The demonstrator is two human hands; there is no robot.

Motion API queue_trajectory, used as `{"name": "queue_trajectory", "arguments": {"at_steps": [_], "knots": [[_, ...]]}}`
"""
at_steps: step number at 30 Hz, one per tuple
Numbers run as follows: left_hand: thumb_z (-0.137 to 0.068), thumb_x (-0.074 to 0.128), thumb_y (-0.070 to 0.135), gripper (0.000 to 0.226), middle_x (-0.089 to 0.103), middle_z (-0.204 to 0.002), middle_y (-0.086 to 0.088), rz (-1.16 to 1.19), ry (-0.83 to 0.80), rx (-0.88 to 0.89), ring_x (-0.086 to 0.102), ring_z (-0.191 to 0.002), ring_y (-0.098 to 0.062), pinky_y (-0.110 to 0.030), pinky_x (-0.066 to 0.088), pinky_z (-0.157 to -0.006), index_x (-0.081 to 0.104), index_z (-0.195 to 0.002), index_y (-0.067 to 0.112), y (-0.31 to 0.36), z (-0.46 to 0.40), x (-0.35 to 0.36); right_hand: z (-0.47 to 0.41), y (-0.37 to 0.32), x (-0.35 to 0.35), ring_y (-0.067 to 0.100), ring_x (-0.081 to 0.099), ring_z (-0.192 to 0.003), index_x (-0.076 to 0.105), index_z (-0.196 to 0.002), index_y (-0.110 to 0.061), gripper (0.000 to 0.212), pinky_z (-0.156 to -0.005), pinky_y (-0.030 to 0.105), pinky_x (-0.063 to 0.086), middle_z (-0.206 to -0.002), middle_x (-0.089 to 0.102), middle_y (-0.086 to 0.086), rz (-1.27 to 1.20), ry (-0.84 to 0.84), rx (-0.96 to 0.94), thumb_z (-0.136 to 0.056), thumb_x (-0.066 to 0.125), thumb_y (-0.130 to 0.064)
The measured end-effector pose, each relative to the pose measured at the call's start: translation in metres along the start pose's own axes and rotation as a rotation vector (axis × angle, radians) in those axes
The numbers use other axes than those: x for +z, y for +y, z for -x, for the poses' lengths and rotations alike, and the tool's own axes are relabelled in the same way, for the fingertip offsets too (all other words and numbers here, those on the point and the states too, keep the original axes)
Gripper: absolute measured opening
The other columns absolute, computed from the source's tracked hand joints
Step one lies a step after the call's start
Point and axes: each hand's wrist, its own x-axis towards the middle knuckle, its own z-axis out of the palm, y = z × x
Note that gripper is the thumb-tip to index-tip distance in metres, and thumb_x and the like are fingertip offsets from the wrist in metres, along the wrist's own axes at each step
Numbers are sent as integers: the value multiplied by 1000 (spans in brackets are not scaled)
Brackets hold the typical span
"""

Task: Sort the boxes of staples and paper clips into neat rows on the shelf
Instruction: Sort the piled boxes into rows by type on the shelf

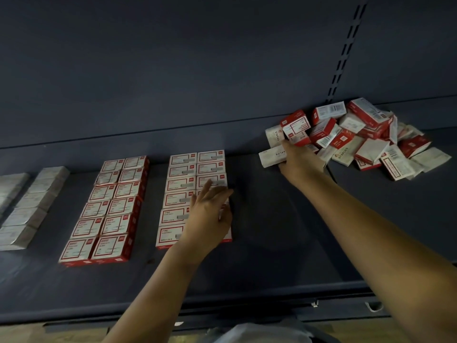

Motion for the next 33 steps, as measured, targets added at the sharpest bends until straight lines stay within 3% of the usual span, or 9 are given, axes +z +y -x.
{"name": "queue_trajectory", "arguments": {"at_steps": [4, 7, 11, 17, 20, 23, 27, 31, 33], "knots": [[-95, 48, 12, 43, 31, -148, 6, 19, 17, 6, 4, -143, -13, -40, 11, -117, 43, -137, 20, -7, 5, -6, 17, -1, 2, 27, 57, -106, 43, -126, -19, 41, -82, 39, 49, -115, 60, 9, -111, 64, -38, -88, 57, -21], [-92, 53, 8, 38, 41, -134, 12, 159, 106, 57, 24, -136, -8, -31, 25, -113, 52, -129, 17, -16, 7, -11, 43, -3, 3, 27, 62, -93, 46, -119, -19, 36, -78, 43, 53, -108, 62, 7, -323, 65, -77, -86, 61, -20], [-93, 52, 9, 34, 51, -119, 15, 356, 129, 44, 47, -110, 3, -2, 38, -89, 55, -126, 17, -20, 12, -23, 79, -17, -8, 22, 66, -84, 52, -114, -19, 40, -71, 43, 55, -107, 66, 3, -478, 88, -186, -79, 70, -17], [-84, 48, 41, 51, 64, -113, 3, 817, -18, -48, 60, -105, -5, -21, 49, -89, 50, -129, 17, -30, 28, -40, 130, -64, -24, -13, 52, -57, 53, -120, -19, 46, -57, 13, 46, -85, 64, -12, -419, -48, -346, -79, 72, -16], [-88, 55, 14, 28, 67, -104, 0, 907, -66, -19, 64, -94, -6, -21, 52, -73, 62, -115, 13, -45, 38, -52, 142, -86, -21, -19, 52, -54, 55, -117, -20, 45, -54, 16, 48, -72, 61, -21, -432, -106, -401, -77, 74, -15], [-82, 60, 5, 33, 69, -100, 2, 1005, -108, -59, 66, -92, -9, -19, 51, -69, 64, -112, 17, -69, 51, -66, 150, -108, -14, -8, 57, -55, 56, -123, -21, 54, -52, 12, 46, -58, 54, -25, -480, -56, -460, -74, 76, -12], [-73, 72, 8, 53, 68, -104, -10, 1139, -192, -116, 65, -98, -20, -30, 53, -81, 58, -124, 14, -98, 70, -83, 161, -143, 6, 3, 63, -77, 42, -131, -28, 64, -66, 11, 48, -84, 65, -12, -645, 1, -449, -78, 72, -8], [-67, 65, -8, 47, 68, -104, -13, 1471, -130, -307, 66, -95, -26, -34, 56, -77, 60, -112, 6, -113, 89, -84, 182, -176, 35, -3, 56, -86, 54, -116, -11, 36, -69, 6, 43, -89, 58, -17, -701, 84, -410, -82, 66, -14], [-65, 65, -7, 50, 66, -104, -19, 1599, -61, -383, 66, -94, -29, -34, 56, -74, 56, -113, 0, -122, 96, -82, 191, -184, 45, 1, 57, -91, 58, -113, -9, 38, -78, 11, 44, -97, 61, -8, -687, 107, -466, -81, 59, -29]]}}
